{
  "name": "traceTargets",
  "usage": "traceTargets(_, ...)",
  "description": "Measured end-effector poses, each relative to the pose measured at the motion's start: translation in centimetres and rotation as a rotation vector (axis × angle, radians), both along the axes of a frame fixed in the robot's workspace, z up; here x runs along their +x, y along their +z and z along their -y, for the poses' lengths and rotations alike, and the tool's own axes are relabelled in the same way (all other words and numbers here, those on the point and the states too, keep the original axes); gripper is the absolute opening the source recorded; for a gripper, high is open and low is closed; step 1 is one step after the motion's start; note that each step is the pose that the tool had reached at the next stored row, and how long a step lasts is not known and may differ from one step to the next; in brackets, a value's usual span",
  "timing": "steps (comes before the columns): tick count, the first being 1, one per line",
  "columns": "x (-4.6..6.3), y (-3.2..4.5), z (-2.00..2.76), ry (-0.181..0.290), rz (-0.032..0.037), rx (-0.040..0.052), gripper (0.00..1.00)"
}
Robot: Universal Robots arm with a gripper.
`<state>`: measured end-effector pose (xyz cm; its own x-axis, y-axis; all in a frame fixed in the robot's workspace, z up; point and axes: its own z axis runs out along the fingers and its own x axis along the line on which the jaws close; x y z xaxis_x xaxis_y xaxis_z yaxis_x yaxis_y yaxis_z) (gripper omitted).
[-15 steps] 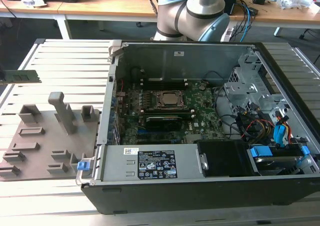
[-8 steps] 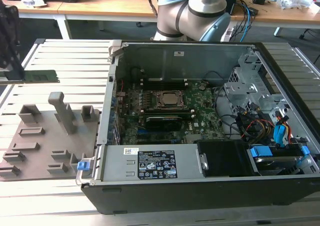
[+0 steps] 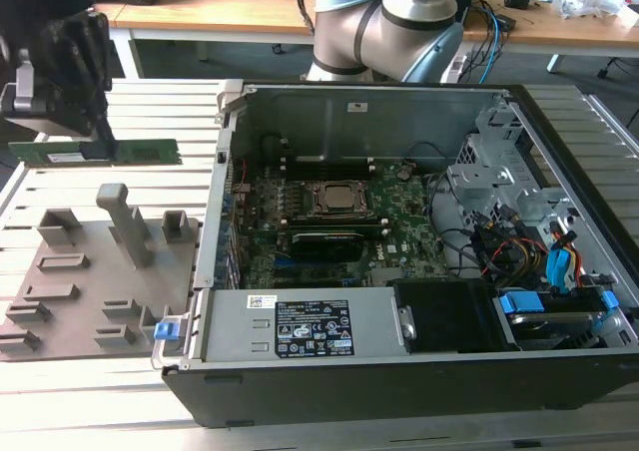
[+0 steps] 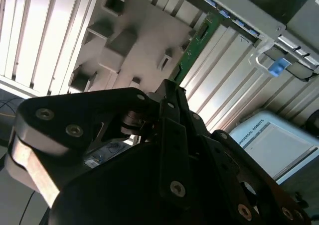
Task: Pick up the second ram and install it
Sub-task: 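Pick up the second ram and move it above second insertion slot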
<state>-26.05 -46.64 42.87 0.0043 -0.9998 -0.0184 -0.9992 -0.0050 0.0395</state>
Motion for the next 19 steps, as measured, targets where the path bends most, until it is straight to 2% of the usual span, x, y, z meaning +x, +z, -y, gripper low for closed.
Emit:
traceTargets(7, 4.2, 0.0, -0.12, 0.0, -0.0003, 0.0, 0.14)
traceTargets(15, 7.0, 0.0, -0.19, 0.0, -0.0005, 0.0, 0.14)
traceTargets(19, 8.9, 0.0, -0.25, 0.0, -0.0008, 0.0, 0.14)
